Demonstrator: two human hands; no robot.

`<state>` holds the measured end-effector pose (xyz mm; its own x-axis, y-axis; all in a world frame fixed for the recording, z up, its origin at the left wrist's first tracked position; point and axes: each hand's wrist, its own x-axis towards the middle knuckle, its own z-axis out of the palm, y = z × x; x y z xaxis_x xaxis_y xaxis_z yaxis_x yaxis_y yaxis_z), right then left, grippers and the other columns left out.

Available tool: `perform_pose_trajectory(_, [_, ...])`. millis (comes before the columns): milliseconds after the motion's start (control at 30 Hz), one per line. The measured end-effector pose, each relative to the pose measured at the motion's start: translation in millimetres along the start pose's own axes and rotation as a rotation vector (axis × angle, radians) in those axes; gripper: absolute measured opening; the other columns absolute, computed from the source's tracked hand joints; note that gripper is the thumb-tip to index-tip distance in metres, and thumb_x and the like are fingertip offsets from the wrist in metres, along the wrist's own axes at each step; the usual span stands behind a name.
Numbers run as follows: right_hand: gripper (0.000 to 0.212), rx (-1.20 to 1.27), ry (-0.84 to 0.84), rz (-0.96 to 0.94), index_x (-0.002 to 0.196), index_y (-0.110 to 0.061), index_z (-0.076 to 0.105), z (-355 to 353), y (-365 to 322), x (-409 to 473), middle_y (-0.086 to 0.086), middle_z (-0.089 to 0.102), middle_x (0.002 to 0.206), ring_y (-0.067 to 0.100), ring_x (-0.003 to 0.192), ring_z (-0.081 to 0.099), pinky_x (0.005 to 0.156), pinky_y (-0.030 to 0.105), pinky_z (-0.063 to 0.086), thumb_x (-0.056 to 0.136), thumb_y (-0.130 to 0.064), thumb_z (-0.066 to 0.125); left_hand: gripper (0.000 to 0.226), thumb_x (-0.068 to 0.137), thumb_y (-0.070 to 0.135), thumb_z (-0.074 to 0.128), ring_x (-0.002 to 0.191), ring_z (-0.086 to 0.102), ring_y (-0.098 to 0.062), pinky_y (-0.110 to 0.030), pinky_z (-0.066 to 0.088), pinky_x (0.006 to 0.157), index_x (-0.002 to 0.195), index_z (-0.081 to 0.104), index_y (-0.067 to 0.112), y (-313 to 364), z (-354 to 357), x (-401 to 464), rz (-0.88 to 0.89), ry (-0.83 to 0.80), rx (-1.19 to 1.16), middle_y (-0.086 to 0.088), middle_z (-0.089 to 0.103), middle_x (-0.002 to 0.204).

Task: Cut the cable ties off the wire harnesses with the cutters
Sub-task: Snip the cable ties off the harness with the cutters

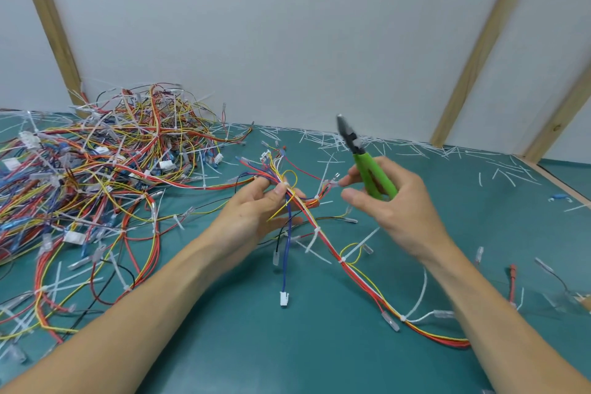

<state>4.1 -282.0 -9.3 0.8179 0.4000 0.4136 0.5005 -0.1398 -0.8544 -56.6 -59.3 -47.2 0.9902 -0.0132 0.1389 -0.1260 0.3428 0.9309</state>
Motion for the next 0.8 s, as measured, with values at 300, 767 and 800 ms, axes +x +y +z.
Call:
perform_pose_trajectory(300, [0.021,0.054,-0.116,-0.033,0.093,-0.018,0.07,24.2,-1.2,-10.6,-0.004,0.075,0.09,0.018,0.063,0.051,0.065,0.024,0.048,0.081,-0.008,0.085,0.017,0.101,0.021,0.051,0.096,0.066,-0.034,-0.022,0.056,0.067,0.1,0.066,0.013,4.9,5.4,-1.0,-0.044,0.057,0.078,-0.007,0.064,0.085])
perform_pose_trajectory(767, [0.016,0.012,0.041,0.002,0.087,-0.023,0.069,35.5,5.4,-11.7,-0.004,0.069,0.077,0.014,0.069,0.062,0.069,0.035,0.053,0.086,-0.011,0.081,0.041,0.088,0.014,0.076,0.098,0.074,-0.026,-0.025,0.058,0.071,0.125,0.056,0.012,-1.4,18.5,-5.0,-0.002,-0.003,0.301,-0.008,0.077,0.103])
perform_pose_trajectory(800, [0.016,0.017,0.046,0.012,0.087,-0.021,0.069,36.1,6.2,-11.3,-0.003,0.07,0.077,0.011,0.069,0.064,0.071,0.035,0.054,0.085,-0.011,0.081,0.043,0.086,0.002,0.075,0.098,0.074,-0.025,-0.023,0.057,0.072,0.124,0.055,0.01,-3.9,19.9,-4.5,0.027,0.017,0.31,-0.008,0.077,0.103])
